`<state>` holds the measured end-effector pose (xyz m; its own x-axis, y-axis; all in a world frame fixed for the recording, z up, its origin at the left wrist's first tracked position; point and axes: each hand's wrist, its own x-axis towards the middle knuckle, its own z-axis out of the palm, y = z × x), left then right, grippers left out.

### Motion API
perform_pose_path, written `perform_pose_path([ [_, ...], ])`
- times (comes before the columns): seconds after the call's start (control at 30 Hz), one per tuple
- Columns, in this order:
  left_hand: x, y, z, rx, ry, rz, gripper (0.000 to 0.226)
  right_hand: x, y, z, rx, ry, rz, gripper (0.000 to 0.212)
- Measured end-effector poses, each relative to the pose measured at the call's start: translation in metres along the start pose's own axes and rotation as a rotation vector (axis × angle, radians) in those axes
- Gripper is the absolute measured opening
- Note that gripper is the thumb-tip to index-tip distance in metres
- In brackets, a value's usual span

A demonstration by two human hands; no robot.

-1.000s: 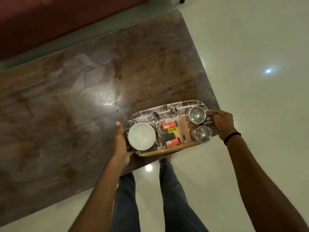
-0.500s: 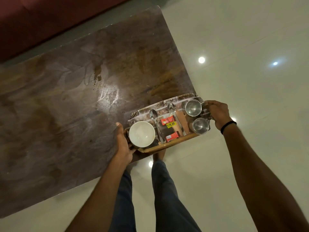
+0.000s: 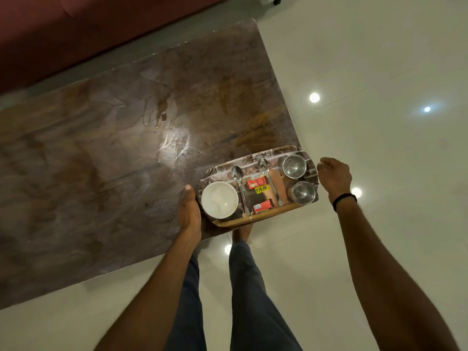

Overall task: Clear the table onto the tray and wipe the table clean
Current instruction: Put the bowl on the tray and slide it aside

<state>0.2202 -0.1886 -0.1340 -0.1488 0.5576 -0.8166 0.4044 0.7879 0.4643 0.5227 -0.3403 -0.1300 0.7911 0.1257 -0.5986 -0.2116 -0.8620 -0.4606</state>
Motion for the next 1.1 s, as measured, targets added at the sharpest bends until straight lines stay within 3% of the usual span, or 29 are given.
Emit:
perform_pose_path([
  [0.1, -0.007, 0.004, -0.018, 0.129, 0.092, 0.073, 0.063, -0.033, -0.018, -0.004, -0.106, 0.110, -0.138, 0.033],
  [0.2, -0.018, 0.012, -0.036, 0.202, 0.155, 0.149, 0.058, -0.072, -0.043, 0.007, -0.128, 0.098, -0.283, 0.030],
  [0.33, -0.037, 0.025, -0.070, 0.329, 0.163, 0.252, 0.055, -0.125, -0.081, 0.041, -0.198, -0.074, -0.444, 0.029],
  [0.5, -0.056, 0.047, -0.140, 0.563, 0.190, 0.384, 0.064, -0.191, -0.121, 0.103, -0.520, -0.331, -0.593, 0.031],
  [0.63, -0.072, 0.058, -0.218, 0.659, 0.276, 0.386, 0.061, -0.266, -0.155, 0.151, -0.793, -0.488, -0.733, 0.031],
  [0.87, -0.086, 0.036, -0.405, 0.395, 0.460, 0.291, 0.062, -0.432, -0.203, 0.244, -0.863, -0.659, -0.940, 0.049],
  [1.1, -0.059, -0.008, -0.614, 0.169, 0.540, 0.196, 0.068, -0.606, -0.240, 0.375, -0.838, -0.743, -0.974, 0.049],
])
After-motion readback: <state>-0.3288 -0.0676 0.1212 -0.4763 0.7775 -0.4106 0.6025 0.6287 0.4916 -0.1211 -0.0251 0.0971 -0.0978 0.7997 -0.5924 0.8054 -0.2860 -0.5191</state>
